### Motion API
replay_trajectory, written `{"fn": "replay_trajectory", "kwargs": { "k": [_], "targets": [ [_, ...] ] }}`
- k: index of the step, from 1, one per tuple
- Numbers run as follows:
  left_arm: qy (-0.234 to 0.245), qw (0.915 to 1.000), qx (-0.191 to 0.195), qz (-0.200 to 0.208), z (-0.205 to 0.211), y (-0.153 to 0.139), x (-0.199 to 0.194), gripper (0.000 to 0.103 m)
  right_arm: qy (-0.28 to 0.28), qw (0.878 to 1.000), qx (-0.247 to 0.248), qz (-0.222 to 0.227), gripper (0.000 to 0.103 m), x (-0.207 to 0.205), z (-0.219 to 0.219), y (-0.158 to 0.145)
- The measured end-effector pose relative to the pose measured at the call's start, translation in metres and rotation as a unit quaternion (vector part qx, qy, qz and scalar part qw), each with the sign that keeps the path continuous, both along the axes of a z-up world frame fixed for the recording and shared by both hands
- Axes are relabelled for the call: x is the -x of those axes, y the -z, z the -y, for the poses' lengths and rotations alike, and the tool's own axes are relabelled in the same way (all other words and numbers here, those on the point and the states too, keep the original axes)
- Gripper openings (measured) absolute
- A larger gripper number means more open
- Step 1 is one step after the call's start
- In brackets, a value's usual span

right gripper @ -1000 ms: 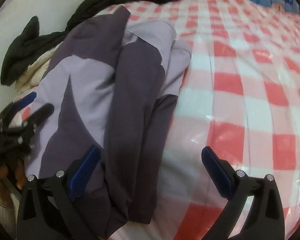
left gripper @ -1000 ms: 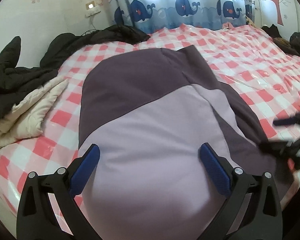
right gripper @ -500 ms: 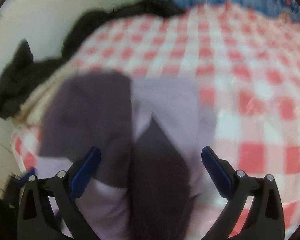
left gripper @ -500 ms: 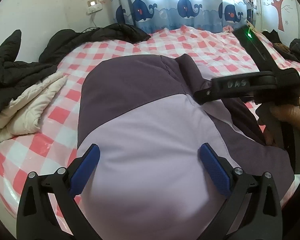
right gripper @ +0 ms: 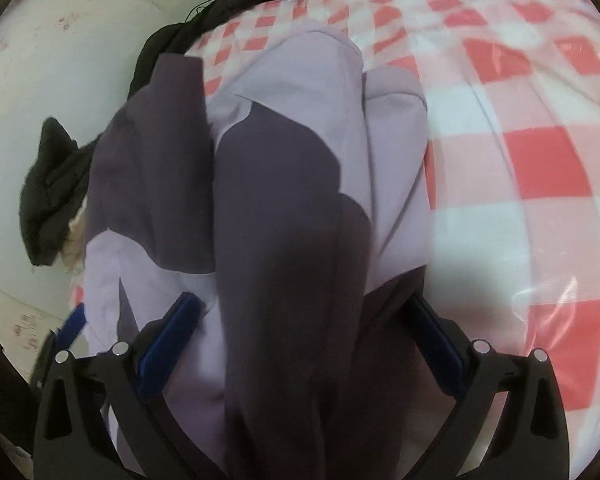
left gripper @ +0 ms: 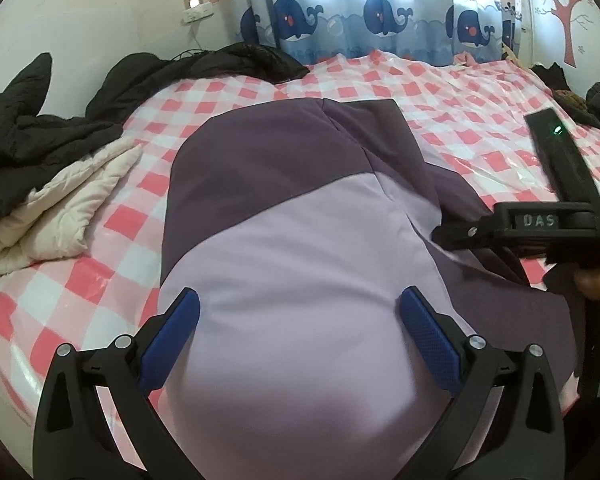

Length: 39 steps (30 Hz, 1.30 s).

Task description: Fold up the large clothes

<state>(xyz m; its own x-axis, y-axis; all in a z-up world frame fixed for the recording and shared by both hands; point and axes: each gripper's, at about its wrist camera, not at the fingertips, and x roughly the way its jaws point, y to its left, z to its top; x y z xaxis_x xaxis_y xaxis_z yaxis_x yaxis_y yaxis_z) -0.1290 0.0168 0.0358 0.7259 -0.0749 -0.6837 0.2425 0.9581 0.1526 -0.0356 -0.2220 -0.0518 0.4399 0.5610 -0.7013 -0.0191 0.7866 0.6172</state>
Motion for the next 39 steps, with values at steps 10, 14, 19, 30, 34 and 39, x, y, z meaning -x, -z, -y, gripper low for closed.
{"fn": "replay_trajectory", "kwargs": {
  "k": [10,14,19,30,34,39],
  "targets": [
    [-0.023,0.9989,-0.011,-0.039,0.003,-0.031,0.045,0.096,0.030,0.974,0.183,0.133,0.097,0.095,0.002,-0.099],
    [-0.039,0.9980,-0.006,-0.050,-0.004,-0.043,0.068,0.096,0.011,0.967,0.212,0.139,0.097,0.135,-0.008,-0.120],
    [-0.073,0.9943,0.021,-0.075,-0.024,-0.051,0.090,0.096,-0.022,0.962,0.254,0.101,0.097,0.163,-0.040,-0.126],
    [-0.100,0.9913,0.026,-0.082,-0.052,-0.062,0.103,0.096,-0.045,0.958,0.271,0.082,0.097,0.178,-0.077,-0.122],
    [-0.097,0.9910,0.026,-0.089,-0.053,-0.060,0.100,0.096,-0.041,0.959,0.268,0.079,0.097,0.174,-0.080,-0.123],
    [-0.097,0.9902,0.026,-0.098,-0.053,-0.054,0.096,0.096,-0.049,0.960,0.268,0.067,0.097,0.170,-0.085,-0.124]
  ]
}}
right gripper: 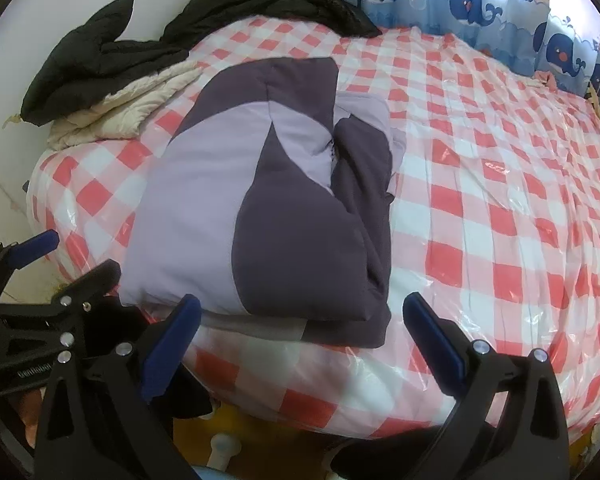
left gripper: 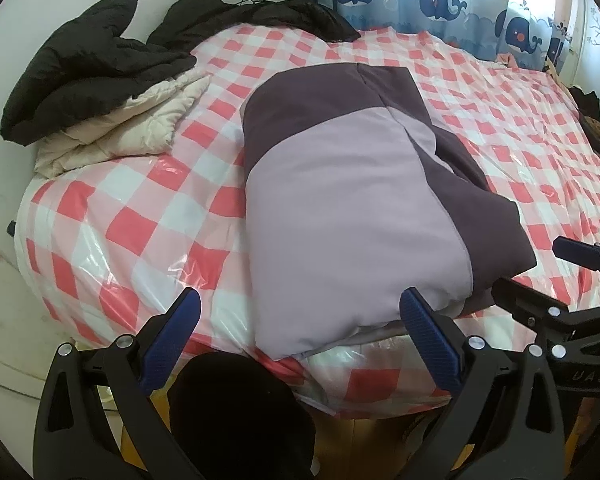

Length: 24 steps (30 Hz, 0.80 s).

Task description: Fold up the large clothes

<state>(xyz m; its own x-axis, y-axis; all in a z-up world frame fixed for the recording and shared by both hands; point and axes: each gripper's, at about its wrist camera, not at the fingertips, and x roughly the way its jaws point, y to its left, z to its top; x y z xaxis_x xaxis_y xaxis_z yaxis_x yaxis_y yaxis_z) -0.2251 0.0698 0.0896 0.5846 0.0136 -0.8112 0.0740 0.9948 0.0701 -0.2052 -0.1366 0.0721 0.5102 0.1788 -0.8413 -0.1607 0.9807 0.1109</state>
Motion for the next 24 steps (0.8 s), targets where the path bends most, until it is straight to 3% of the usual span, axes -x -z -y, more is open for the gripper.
{"fn": "replay_trajectory", "kwargs": {
  "k": [24],
  "targets": [
    [0.007,0.9995,0.020,-0.025,-0.0060,0.0050,-0.0031,0.096,0.006,1.000,0.015,-0.003,0.097,-0.0006,-0.0039,-0.0007]
  ]
}}
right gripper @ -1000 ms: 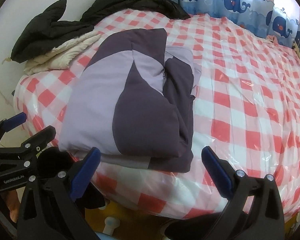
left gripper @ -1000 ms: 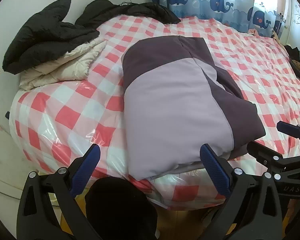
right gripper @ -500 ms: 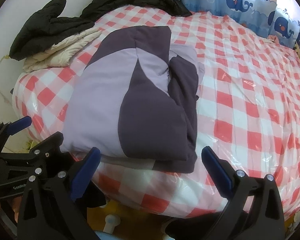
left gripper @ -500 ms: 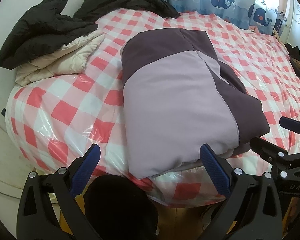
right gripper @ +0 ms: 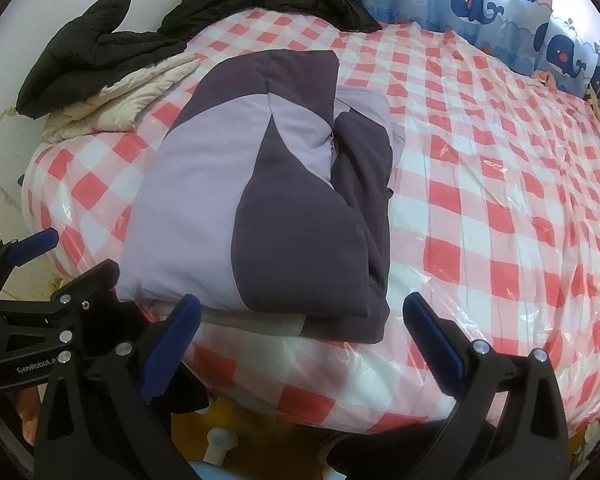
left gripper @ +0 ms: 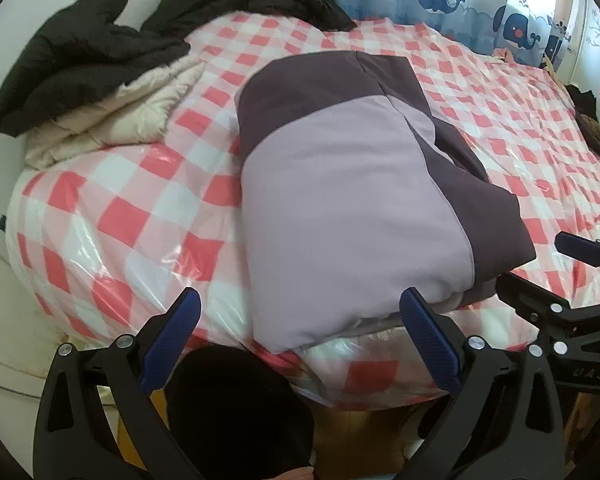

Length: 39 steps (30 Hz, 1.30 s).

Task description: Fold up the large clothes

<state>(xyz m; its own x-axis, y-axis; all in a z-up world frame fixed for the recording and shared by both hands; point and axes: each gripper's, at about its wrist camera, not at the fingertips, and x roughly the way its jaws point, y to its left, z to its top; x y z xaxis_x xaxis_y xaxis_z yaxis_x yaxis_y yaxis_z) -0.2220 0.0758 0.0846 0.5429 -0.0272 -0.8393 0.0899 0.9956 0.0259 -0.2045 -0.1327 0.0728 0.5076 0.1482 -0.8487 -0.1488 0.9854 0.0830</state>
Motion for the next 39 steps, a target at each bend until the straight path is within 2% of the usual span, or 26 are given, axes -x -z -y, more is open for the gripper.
{"fn": "replay_trajectory", "kwargs": {
  "k": [10,25,28,31,39],
  "targets": [
    [0.008,0.9993,0.034,-0.014,0.000,0.001,-0.001,0.096,0.003,1.000,0.002,-0.006,0.097,-0.002,0.001,0.003],
    [0.011,0.9990,0.040,-0.015,0.001,0.002,-0.002,0.096,0.009,1.000,0.011,-0.001,0.097,-0.004,0.000,0.003],
    [0.012,0.9990,0.035,-0.023,0.002,0.003,-0.004,0.096,0.012,1.000,0.018,0.003,0.097,-0.003,-0.002,0.002],
    [0.016,0.9976,0.008,-0.066,0.006,0.011,-0.014,0.096,0.012,1.000,0.018,0.003,0.097,-0.003,-0.003,0.002],
    [0.011,0.9983,0.014,-0.055,0.005,0.008,-0.012,0.096,0.012,1.000,0.021,0.004,0.097,-0.004,-0.004,0.003]
  ]
}}
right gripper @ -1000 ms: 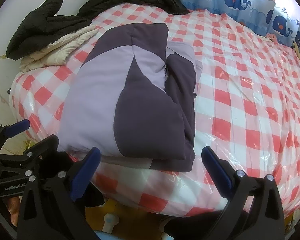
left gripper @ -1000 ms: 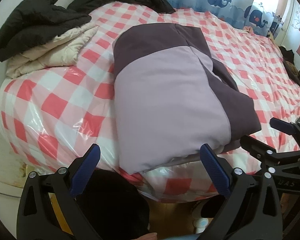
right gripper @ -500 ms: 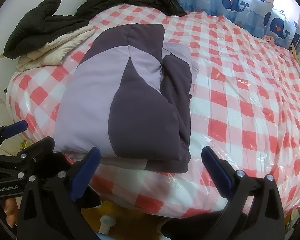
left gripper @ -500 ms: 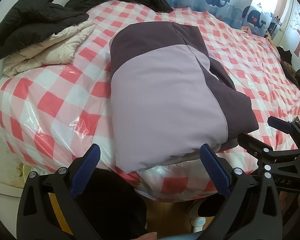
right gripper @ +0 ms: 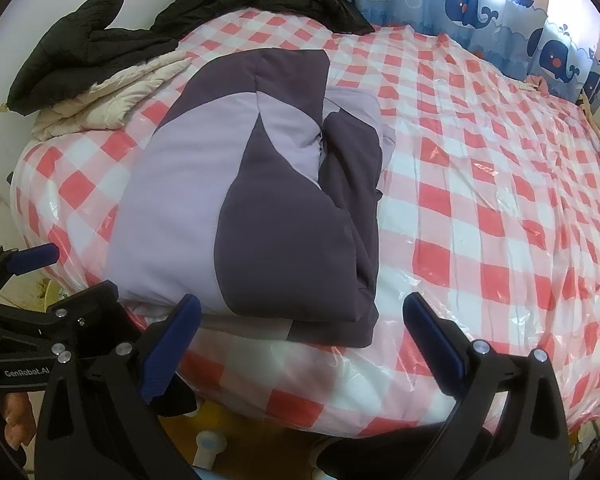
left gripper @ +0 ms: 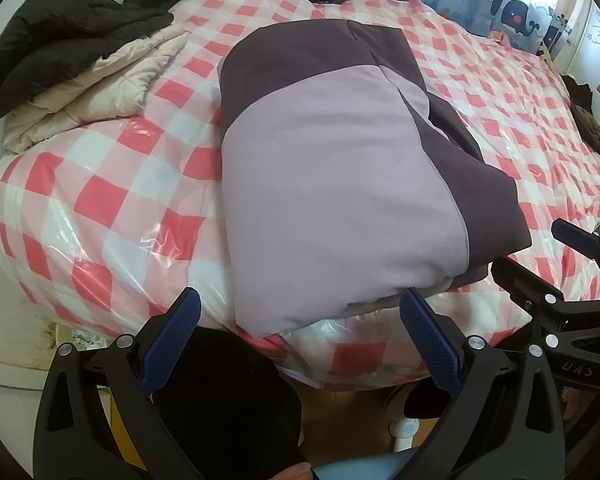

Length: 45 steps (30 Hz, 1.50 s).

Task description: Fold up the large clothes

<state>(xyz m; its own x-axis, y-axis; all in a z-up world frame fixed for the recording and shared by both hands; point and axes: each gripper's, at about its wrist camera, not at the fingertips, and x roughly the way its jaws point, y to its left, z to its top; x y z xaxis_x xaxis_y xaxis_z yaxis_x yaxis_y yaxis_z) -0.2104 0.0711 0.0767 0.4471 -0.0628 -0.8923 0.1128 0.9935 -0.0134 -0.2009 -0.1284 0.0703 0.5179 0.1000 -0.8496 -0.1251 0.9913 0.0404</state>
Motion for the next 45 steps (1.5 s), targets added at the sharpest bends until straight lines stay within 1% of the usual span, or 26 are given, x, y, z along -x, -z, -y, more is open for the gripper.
{"fn": "replay_trajectory", "kwargs": {
  "k": [4,11,21,28,32,41,45],
  "targets": [
    [-0.008,0.9999,0.012,0.000,-0.003,-0.002,-0.002,0.096,0.000,1.000,-0.001,0.000,0.097,0.000,0.000,0.000],
    [-0.008,0.9998,0.017,0.001,0.000,-0.002,-0.001,0.096,0.000,1.000,-0.003,0.000,0.097,0.000,0.001,0.000],
    [0.002,0.9999,-0.008,0.008,0.011,-0.006,-0.001,0.096,0.001,1.000,-0.005,0.000,0.097,-0.001,0.003,0.001],
    [0.005,1.0000,0.003,0.001,0.015,-0.005,-0.004,0.096,0.002,1.000,-0.006,0.001,0.097,-0.002,0.007,0.002],
    [0.004,1.0000,0.003,0.002,0.015,-0.005,-0.005,0.096,0.004,1.000,-0.006,0.003,0.097,-0.004,0.007,0.002],
    [0.008,1.0000,0.000,0.002,0.020,-0.004,-0.009,0.096,0.014,0.999,0.033,0.029,0.097,0.000,0.010,-0.003],
    [0.009,0.9999,-0.001,0.004,0.024,-0.005,-0.012,0.096,0.016,0.999,0.034,0.033,0.097,-0.001,0.011,-0.004]
  ]
}}
